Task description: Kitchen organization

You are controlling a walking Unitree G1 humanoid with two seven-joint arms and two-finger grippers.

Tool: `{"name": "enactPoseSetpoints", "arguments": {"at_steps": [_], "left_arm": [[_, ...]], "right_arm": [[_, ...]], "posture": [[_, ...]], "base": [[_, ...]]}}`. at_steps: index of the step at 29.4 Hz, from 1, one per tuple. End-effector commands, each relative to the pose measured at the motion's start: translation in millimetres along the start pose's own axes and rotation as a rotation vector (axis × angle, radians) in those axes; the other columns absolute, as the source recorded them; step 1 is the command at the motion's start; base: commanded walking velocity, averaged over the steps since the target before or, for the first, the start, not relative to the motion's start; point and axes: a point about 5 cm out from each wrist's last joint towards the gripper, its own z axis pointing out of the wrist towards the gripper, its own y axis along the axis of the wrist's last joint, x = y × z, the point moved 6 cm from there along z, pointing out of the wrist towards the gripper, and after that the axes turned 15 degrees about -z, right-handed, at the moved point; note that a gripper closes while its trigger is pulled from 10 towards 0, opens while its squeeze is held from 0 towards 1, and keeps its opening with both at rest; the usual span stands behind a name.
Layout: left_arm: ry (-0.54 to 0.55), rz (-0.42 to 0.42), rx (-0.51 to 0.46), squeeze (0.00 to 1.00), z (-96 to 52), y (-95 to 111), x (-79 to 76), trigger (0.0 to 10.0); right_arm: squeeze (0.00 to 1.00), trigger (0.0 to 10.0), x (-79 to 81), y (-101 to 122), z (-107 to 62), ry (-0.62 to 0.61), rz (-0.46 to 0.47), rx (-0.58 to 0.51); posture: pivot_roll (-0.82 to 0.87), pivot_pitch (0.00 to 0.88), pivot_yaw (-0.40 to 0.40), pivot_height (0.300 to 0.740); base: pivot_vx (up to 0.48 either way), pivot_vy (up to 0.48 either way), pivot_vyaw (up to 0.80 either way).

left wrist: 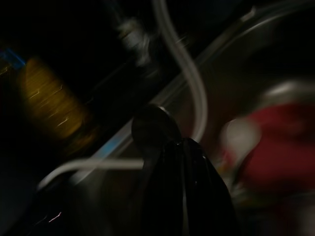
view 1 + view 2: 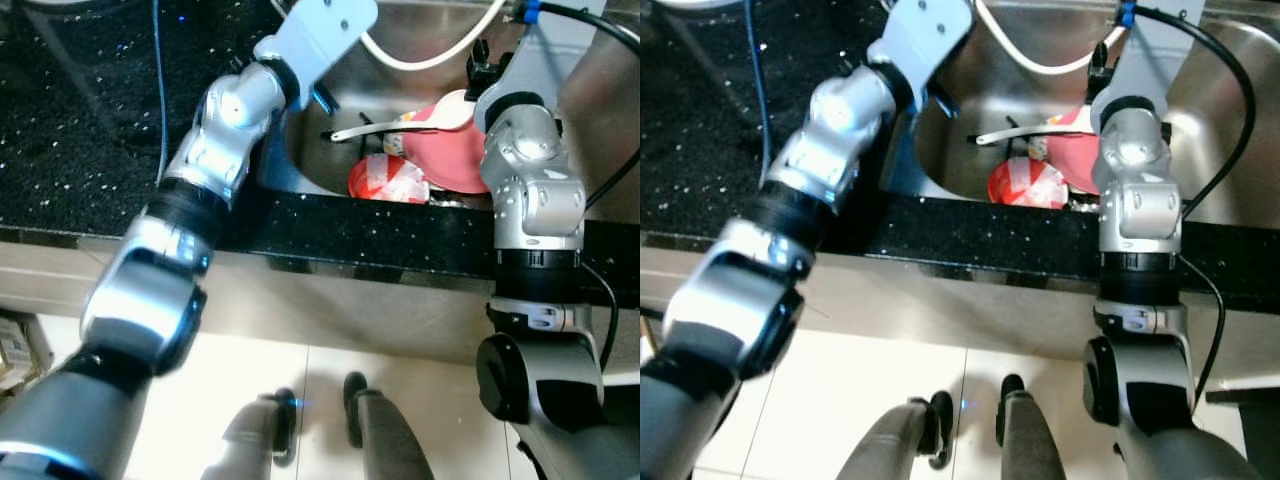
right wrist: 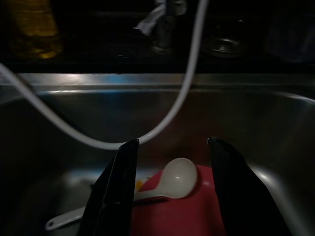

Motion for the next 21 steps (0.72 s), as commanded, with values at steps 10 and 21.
{"name": "enactPoseSetpoints", "arguments": {"at_steps": [10, 21], "left_arm": [[-0.029, -0.256, -0.059, 1.00, -6.5, 17, -22.7, 10.0], [0.145, -0.361, -0.123, 0.00, -26.0, 22, 8.2, 10.0]], "right_arm": [[0.00, 10.0, -2.4, 8, 6.9, -0.018, 0.016, -0.044], [0.00, 10.0, -4.0, 7, 11.1, -0.029, 0.020, -0.055]], "posture": [[0.02, 0.180, 0.026, 0.740], [0.04, 0.122, 0.018, 0.740]], "base": [[0.000, 0.000, 0.00], [0.000, 0.000, 0.00]]}}
